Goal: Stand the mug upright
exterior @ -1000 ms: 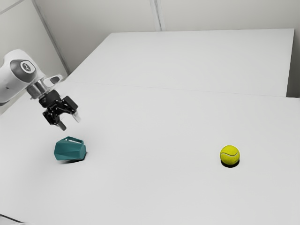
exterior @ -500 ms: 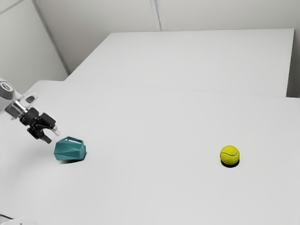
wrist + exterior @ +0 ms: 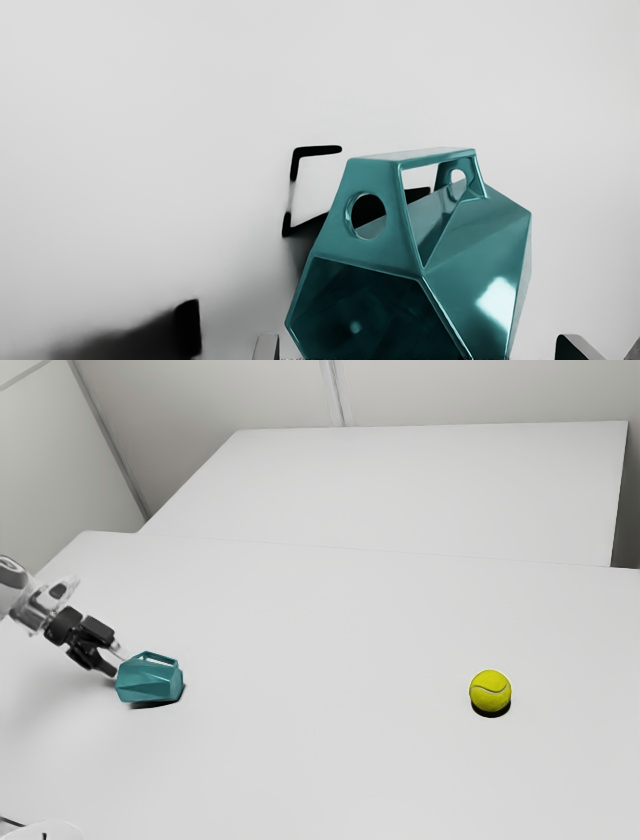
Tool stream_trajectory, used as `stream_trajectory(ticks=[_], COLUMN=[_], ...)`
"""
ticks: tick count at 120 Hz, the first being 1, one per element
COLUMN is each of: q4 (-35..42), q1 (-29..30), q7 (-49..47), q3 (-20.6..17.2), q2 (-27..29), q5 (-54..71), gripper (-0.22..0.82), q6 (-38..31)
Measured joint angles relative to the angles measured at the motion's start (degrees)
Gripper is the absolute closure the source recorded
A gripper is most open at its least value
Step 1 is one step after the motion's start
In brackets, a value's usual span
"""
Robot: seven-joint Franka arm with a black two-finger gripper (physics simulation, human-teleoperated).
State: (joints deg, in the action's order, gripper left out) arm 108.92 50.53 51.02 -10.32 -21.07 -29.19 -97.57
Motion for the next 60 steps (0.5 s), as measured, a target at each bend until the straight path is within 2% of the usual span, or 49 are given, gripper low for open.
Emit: stream_trajectory(ticks=[60], q4=[2.1], q1=[0.5], q7=[3.8], q3=[-0.7], q2=[0.0], q5=[-3.7], gripper=[0.0], q6=[7.6])
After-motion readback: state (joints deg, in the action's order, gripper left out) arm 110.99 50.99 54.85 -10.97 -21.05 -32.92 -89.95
